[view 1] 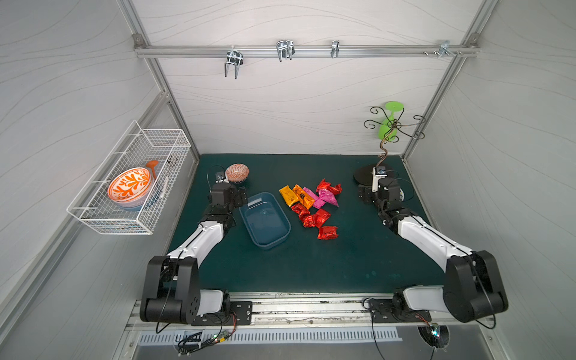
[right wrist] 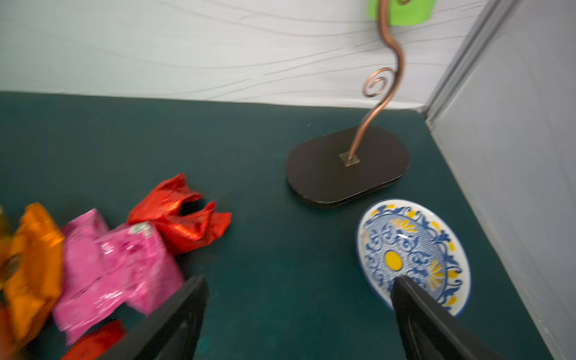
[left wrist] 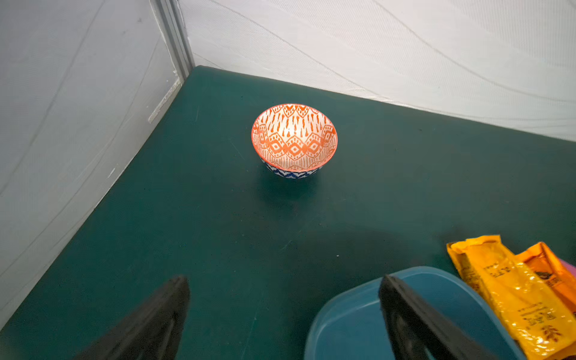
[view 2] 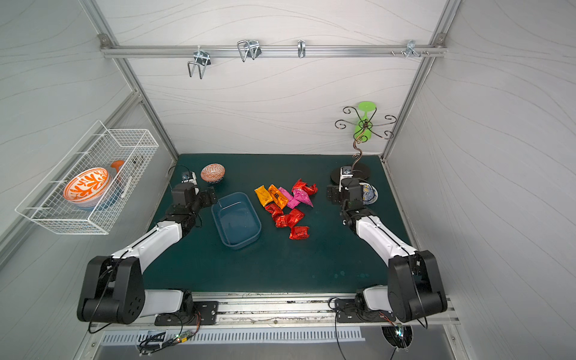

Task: Put the tea bags into the storage box
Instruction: Pick up the tea bag from the center of the board.

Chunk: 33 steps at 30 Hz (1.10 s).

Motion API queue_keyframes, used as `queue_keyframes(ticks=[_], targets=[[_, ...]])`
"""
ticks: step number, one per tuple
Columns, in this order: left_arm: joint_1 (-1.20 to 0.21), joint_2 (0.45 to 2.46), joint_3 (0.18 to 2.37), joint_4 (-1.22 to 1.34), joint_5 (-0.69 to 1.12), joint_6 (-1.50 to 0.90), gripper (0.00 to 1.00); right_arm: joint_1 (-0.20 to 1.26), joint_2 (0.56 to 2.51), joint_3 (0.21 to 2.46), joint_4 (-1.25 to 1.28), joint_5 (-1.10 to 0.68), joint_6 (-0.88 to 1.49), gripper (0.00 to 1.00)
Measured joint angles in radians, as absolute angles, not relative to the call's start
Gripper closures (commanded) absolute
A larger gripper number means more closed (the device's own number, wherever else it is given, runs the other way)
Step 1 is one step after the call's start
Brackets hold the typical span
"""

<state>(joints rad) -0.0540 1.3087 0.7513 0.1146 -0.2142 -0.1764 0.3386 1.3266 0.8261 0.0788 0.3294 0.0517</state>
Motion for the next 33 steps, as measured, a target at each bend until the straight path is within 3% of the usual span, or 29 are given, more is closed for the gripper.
queue_keyframes(ticks=[5, 12, 17, 23, 33], targets=[[-0.103, 1.193, 0.766, -0.098, -0.215, -0.366, 0.01, 0.500, 1.338, 0.966, -0.192, 0.294, 0.102, 0.09], [-0.128, 1.045, 0.635, -0.247, -0.102, -0.627, 0.01, 0.658, 1.391, 1.041, -0.480, 0.113, 0.215, 0.19], [-0.146, 1.029, 0.618, -0.325, -0.004, -0.703, 0.02, 0.649, 1.394, 0.981, -0.581, -0.006, 0.329, 0.26], [-0.150, 0.998, 0.585, -0.361, 0.056, -0.741, 0.02, 0.552, 1.396, 0.881, -0.552, -0.157, 0.429, 0.45], [-0.151, 0.937, 0.579, -0.382, 0.041, -0.745, 0.02, 0.461, 1.476, 0.844, -0.419, -0.319, 0.490, 0.53]])
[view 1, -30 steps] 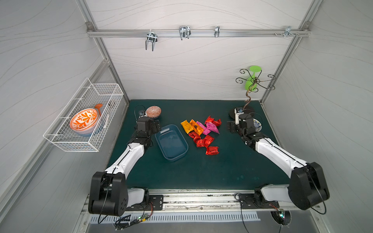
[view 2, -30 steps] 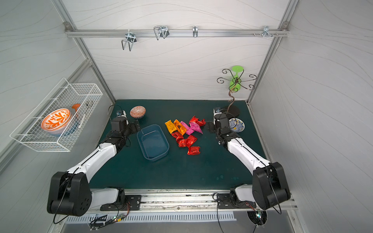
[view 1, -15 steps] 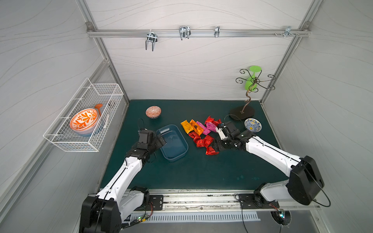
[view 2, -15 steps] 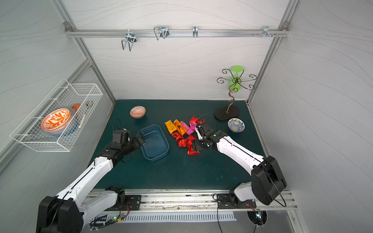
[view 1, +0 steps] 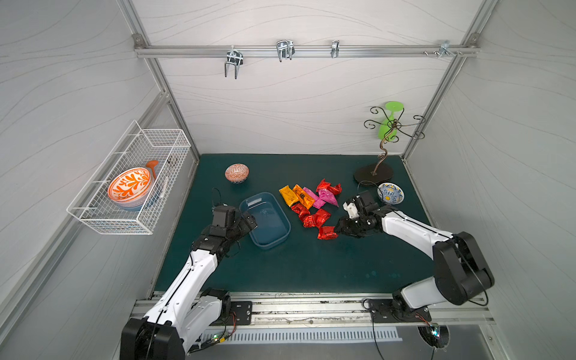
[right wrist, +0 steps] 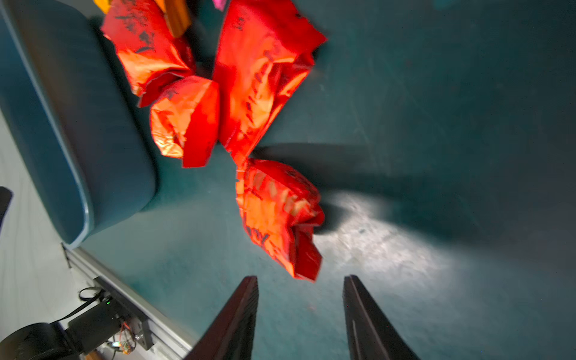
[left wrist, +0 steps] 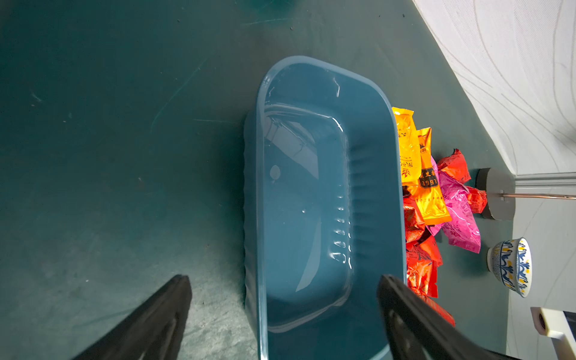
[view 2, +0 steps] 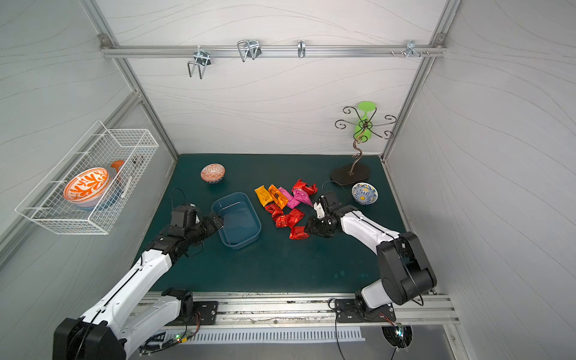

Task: Put the tea bags into the storage box
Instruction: Pick up the tea bag from the center of the board.

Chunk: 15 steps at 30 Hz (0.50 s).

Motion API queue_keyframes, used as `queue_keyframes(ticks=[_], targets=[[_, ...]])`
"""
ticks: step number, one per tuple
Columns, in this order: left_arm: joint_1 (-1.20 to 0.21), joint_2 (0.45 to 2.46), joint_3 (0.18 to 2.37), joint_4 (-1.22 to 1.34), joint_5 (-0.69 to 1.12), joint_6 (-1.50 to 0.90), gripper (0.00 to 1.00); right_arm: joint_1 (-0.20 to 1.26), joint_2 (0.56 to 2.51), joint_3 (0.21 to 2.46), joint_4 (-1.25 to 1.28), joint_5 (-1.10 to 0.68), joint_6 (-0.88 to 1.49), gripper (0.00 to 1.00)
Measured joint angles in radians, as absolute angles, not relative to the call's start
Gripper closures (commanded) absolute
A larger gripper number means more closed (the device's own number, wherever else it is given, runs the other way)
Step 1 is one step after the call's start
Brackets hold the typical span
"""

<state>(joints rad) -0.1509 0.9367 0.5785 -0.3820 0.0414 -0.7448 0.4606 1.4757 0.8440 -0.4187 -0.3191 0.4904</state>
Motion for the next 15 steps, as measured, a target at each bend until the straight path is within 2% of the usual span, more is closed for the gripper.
queue_keyframes(ticks=[10, 15], targets=[[-0.151, 0.906, 0.579, -0.405, 0.027, -0.744, 0.02, 0.461, 1.576, 0.846, -0.340, -0.358, 0.509, 0.72], [-0.151, 0.890, 0.578, -0.416, 0.013, -0.744, 0.02, 0.463, 1.605, 0.854, -0.332, -0.360, 0.507, 1.00]])
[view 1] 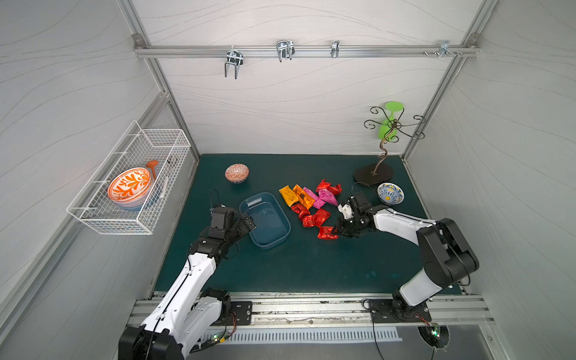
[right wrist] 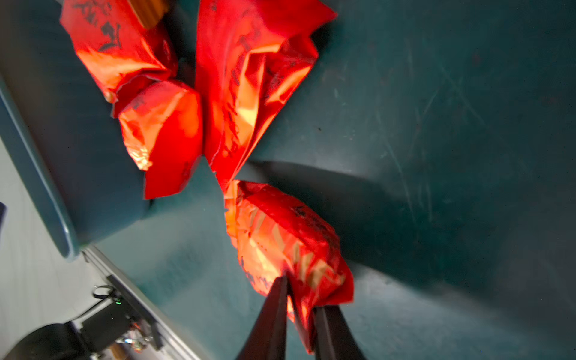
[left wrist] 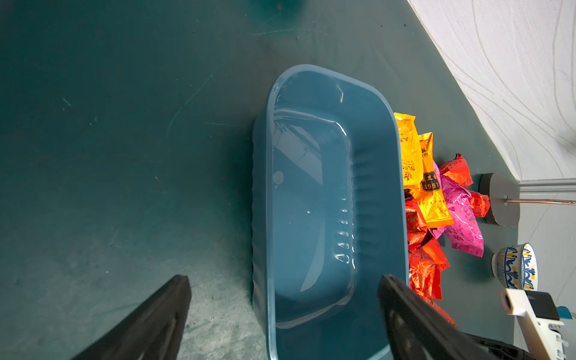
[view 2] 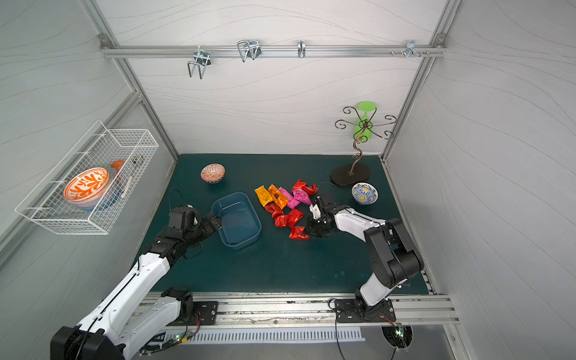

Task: Put the tea bags into the storage box
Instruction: Pick up the tea bag from the center of the board, then move the storage box to the center of the board.

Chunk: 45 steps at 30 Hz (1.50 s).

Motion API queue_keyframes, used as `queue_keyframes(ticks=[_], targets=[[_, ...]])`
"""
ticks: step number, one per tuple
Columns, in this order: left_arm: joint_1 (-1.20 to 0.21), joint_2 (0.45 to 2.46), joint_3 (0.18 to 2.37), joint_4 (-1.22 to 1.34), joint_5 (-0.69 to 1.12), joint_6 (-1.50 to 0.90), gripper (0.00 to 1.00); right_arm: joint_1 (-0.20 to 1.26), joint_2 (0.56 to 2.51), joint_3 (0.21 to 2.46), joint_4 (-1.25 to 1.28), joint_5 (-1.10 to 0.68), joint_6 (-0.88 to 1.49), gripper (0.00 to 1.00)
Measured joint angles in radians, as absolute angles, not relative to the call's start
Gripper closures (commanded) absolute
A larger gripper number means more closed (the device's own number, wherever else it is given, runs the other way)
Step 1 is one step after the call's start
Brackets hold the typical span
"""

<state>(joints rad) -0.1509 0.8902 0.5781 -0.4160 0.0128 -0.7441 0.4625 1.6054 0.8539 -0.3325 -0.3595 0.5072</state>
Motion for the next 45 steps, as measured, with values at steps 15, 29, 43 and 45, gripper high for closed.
queue_keyframes(ticks=[15, 29, 43, 45], targets=[[-0.151, 0.891, 0.562, -0.412, -0.022, -0.766, 0.01, 0.629, 1.465, 1.089, -0.555, -0.242, 0.424, 1.00], [-0.123, 0.800, 0.561, -0.537, -0.134, -0.797, 0.01, 0.968, 1.950, 1.655, -0.560, -0.216, 0.345, 1.00], [-0.120, 0.768, 0.561, -0.593, -0.175, -0.774, 0.01, 0.995, 2.140, 1.689, -0.629, -0.146, 0.327, 1.00], [-0.120, 0.774, 0.561, -0.592, -0.170, -0.774, 0.01, 0.995, 2.119, 1.639, -0.628, -0.138, 0.324, 1.00]])
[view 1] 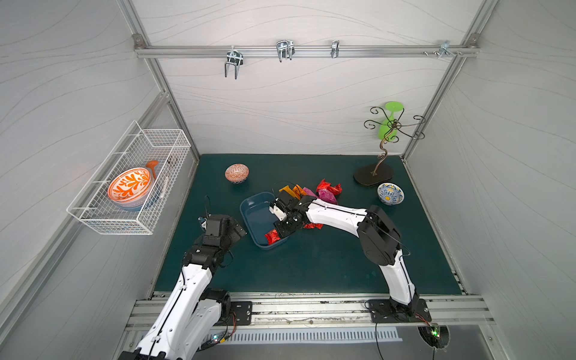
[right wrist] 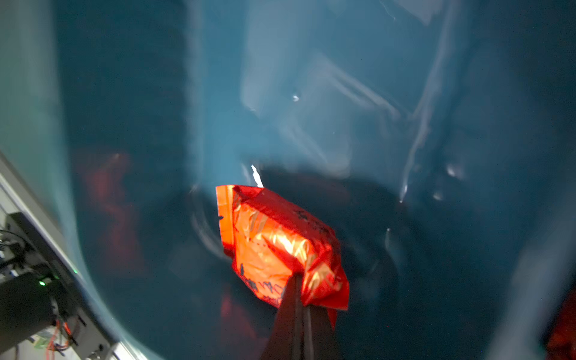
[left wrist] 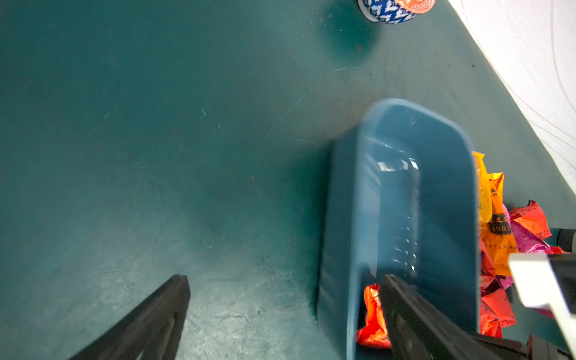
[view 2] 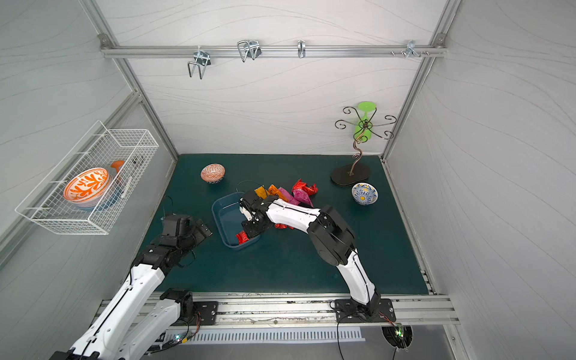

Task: Put the tea bags into the storage box
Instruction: Move the storage box to the center of the board, then place the tea bag in the storage box, then pick up the tea bag from the center of the board.

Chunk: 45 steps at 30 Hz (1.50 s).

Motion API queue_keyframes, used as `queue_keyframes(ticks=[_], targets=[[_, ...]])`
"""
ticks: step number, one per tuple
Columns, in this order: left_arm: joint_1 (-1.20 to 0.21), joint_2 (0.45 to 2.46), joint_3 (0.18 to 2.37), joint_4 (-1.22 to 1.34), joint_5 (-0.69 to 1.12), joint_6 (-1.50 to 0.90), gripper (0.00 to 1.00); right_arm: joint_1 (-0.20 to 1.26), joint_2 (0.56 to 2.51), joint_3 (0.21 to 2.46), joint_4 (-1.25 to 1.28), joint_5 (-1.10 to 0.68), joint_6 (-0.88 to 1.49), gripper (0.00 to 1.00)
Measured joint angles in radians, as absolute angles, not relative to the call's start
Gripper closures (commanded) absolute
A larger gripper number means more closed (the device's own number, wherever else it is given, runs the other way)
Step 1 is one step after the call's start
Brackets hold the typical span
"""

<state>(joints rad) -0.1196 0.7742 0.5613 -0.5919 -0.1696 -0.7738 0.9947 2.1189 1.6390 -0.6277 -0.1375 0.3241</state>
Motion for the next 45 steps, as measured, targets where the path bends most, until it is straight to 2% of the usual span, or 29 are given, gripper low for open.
queue_keyframes(ticks=[5, 9, 16, 19, 21, 26, 32, 38, 45], targets=[[-0.120, 0.787, 0.561, -0.567, -0.154, -0.774, 0.01, 0.995, 2.020, 1.505, -0.635, -0.110, 0.323, 0.99], [-0.120, 0.802, 0.561, -0.548, -0.130, -0.778, 0.01, 0.995, 1.942, 1.410, -0.657, -0.105, 0.322, 0.92], [-0.120, 0.847, 0.561, -0.503, -0.089, -0.795, 0.01, 1.000, 1.861, 1.364, -0.698, -0.101, 0.316, 0.62], [-0.120, 0.875, 0.561, -0.485, -0.070, -0.800, 0.01, 1.000, 1.830, 1.396, -0.714, -0.086, 0.318, 0.39], [-0.120, 0.902, 0.565, -0.474, -0.054, -0.799, 0.01, 0.995, 1.801, 1.426, -0.717, -0.078, 0.316, 0.33], [-0.120, 0.993, 0.617, -0.460, 0.006, -0.775, 0.01, 0.930, 1.689, 1.457, -0.703, -0.093, 0.328, 0.32], [-0.121, 1.098, 0.661, -0.409, 0.124, -0.753, 0.04, 0.709, 1.602, 1.382, -0.628, -0.163, 0.377, 0.33], [-0.138, 1.143, 0.661, -0.389, 0.214, -0.752, 0.04, 0.530, 1.611, 1.246, -0.546, -0.287, 0.444, 0.33], [-0.151, 1.141, 0.656, -0.370, 0.244, -0.755, 0.04, 0.506, 1.723, 1.211, -0.454, -0.421, 0.493, 0.32]])
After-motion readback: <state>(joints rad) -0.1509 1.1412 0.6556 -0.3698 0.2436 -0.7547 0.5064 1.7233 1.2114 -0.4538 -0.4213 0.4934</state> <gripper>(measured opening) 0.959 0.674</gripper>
